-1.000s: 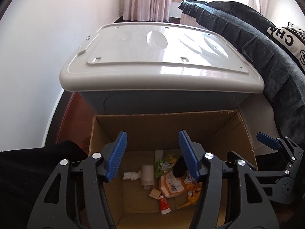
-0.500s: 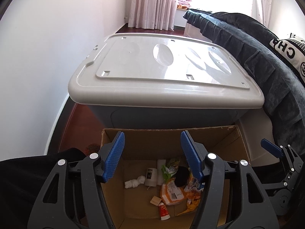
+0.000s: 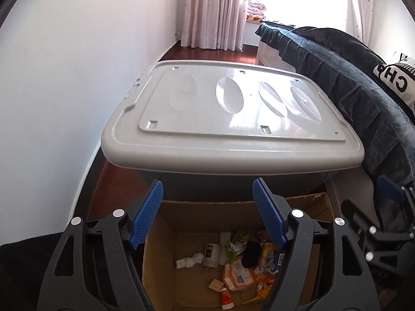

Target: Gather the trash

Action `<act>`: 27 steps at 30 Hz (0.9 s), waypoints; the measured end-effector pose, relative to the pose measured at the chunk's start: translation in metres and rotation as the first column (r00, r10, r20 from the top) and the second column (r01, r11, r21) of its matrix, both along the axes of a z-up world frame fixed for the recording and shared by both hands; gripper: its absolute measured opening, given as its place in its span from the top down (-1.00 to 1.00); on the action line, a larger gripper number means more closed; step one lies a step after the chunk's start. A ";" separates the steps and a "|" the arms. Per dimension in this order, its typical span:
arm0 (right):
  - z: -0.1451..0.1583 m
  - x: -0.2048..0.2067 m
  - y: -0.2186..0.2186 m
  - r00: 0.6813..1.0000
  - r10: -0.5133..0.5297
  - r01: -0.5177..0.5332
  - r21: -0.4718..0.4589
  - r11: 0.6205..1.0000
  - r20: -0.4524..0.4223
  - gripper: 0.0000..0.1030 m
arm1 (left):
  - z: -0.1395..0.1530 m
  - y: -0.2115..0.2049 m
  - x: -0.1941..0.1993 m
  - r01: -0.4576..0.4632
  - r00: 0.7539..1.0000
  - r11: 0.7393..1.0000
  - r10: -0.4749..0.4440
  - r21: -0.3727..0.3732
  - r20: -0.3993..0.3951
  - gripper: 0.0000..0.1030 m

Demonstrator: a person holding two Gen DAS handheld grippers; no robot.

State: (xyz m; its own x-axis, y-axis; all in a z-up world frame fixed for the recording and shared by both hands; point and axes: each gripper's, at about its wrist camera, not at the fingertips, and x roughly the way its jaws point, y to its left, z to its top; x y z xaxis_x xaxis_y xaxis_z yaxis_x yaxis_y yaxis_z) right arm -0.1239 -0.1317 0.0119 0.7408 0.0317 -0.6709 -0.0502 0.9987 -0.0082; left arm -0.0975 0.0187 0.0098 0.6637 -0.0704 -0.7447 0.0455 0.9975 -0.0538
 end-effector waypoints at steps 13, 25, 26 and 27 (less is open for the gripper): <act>0.060 0.054 0.002 0.982 0.026 -0.011 -0.080 0.997 0.189 -0.89 | 0.025 -0.016 0.041 0.002 0.999 1.000 -0.002 0.004 0.051 -0.56; 0.085 0.120 -0.022 0.968 -0.063 0.085 -0.081 0.993 0.244 -0.89 | 0.041 -0.035 0.107 -0.011 0.995 1.000 0.010 0.012 0.100 -0.74; 0.085 0.125 -0.022 0.967 -0.068 0.092 -0.085 0.992 0.245 -0.89 | 0.041 -0.036 0.111 -0.012 0.995 1.000 0.012 0.002 0.100 -0.74; 0.084 0.128 -0.022 0.966 -0.072 0.096 -0.088 0.991 0.248 -0.90 | 0.041 -0.037 0.115 -0.012 0.995 1.000 0.012 -0.008 0.100 -0.74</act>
